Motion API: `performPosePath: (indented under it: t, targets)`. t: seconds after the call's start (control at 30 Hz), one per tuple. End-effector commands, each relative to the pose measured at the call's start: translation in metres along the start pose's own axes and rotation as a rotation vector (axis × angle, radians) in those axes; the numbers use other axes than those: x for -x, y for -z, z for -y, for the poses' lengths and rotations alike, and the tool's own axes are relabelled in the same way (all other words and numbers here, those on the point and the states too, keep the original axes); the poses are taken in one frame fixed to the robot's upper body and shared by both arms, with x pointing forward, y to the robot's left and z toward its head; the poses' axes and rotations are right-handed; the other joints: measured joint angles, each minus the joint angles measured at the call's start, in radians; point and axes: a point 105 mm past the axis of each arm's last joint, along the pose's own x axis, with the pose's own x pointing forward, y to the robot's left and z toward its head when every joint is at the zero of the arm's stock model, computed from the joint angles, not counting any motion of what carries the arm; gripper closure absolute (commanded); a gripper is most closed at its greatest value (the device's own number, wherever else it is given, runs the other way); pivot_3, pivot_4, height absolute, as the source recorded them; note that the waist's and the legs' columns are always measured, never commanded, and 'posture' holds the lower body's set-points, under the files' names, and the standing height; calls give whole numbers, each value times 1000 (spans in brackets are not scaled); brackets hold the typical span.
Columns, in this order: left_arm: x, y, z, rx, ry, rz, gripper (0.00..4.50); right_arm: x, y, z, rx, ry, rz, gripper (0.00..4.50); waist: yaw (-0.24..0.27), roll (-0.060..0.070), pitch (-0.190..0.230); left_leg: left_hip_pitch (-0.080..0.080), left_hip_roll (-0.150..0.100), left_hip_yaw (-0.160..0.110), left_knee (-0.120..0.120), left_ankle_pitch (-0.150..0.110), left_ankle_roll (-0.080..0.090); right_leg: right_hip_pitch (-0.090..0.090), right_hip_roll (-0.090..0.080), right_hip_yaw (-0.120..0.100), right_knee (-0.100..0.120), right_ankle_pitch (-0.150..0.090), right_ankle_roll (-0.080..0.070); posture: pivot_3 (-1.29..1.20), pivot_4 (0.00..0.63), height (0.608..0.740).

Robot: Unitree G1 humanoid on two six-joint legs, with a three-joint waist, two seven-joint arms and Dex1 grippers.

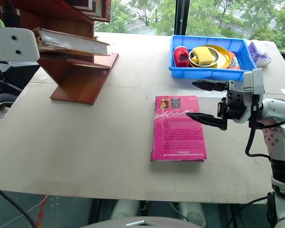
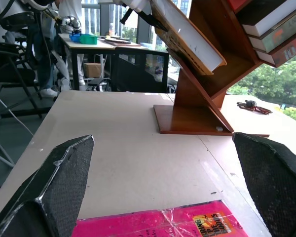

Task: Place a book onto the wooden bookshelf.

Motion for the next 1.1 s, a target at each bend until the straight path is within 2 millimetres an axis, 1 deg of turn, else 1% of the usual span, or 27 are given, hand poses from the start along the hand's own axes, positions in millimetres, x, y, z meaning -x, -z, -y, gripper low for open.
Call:
performPosePath:
  t: [0.03,0.13,0.17,0.23,0.27,0.4,0.47,0.53,0.57,0.63,0.67,0.73,0.83,0.9,0.93,1.0,1.07,1.1]
  targets:
    - [-20,23,0,-55,28,-95,4246,1,-18,-1,67,19,45,0,2,0,0,0,0,0,2,0,0,0,0,0,1,0,0,0,150,740]
    - [-36,20,-2,-81,39,-69,4246,1,-24,-4,68,27,71,0,7,1,0,0,0,0,5,0,0,1,0,0,2,0,0,0,150,740]
    - [-40,14,-4,-59,35,-28,4246,0,-26,-5,70,28,76,0,9,1,-1,0,0,0,6,0,0,1,0,0,5,0,0,0,150,740]
    - [-39,7,-9,-21,37,18,3198,0,-30,-6,72,33,87,0,15,1,-1,2,0,0,8,0,0,1,0,1,10,0,0,0,150,740]
    - [-37,4,-11,-8,37,35,2803,0,-32,-7,71,36,93,0,16,1,-1,3,0,-1,9,0,0,1,0,0,13,0,0,0,150,740]
    - [-14,3,-24,42,-2,78,966,1,-36,-5,72,49,103,0,11,1,-1,1,1,-1,10,1,-1,0,1,0,14,0,0,0,150,740]
    - [-2,0,-23,136,21,134,46,1,-37,-4,70,53,110,0,3,1,-1,0,1,-1,10,1,-1,-1,0,2,13,0,0,0,150,740]
    - [12,-2,-21,258,26,201,46,-1,-37,-2,69,56,117,0,-6,1,-1,0,0,-2,10,1,-1,-2,-1,2,13,0,0,0,150,740]
    - [20,-8,-20,294,24,256,46,-1,-37,-1,69,58,121,0,-10,1,-1,-1,1,-2,10,1,0,-2,-1,2,13,0,1,0,150,740]
    - [39,-25,-19,450,18,407,46,-2,-39,0,65,57,140,0,-14,0,0,-1,1,-3,9,1,0,-3,-1,3,13,-1,1,0,150,740]
    - [50,-38,-16,523,32,500,46,-3,-40,1,63,56,148,0,-14,0,0,-1,2,-4,9,1,0,-3,-1,3,13,-1,1,0,150,740]
    - [69,-59,-11,734,79,665,46,-5,-42,5,66,56,157,0,-14,0,0,-1,3,-4,10,1,0,-4,-1,2,14,-1,1,0,150,740]
    - [85,-83,6,923,193,819,46,-6,-44,11,72,62,168,0,-14,0,0,1,2,-5,10,1,0,-2,-1,3,15,-1,1,0,150,740]
    - [89,-99,18,1026,271,907,46,-5,-45,14,76,71,171,0,-10,1,-1,2,1,-6,10,1,0,0,-1,2,15,-1,1,0,150,740]
    - [88,-107,26,1056,307,941,46,-6,-45,15,79,78,170,0,-10,0,-1,3,0,-6,11,1,-1,1,-1,1,16,-1,1,0,150,740]
    - [77,-118,43,1136,337,983,46,-6,-47,15,80,93,178,0,-11,1,-1,2,0,-8,12,1,-1,1,0,0,16,0,1,0,150,740]
    - [66,-132,65,1194,380,998,46,-6,-49,13,76,99,181,0,-13,4,-3,3,1,-8,12,1,-1,2,-1,1,16,0,1,0,150,740]
    - [60,-137,76,1231,392,999,46,-7,-50,12,75,99,181,0,-16,2,-2,3,1,-8,12,1,-1,2,-1,3,17,0,1,0,150,740]
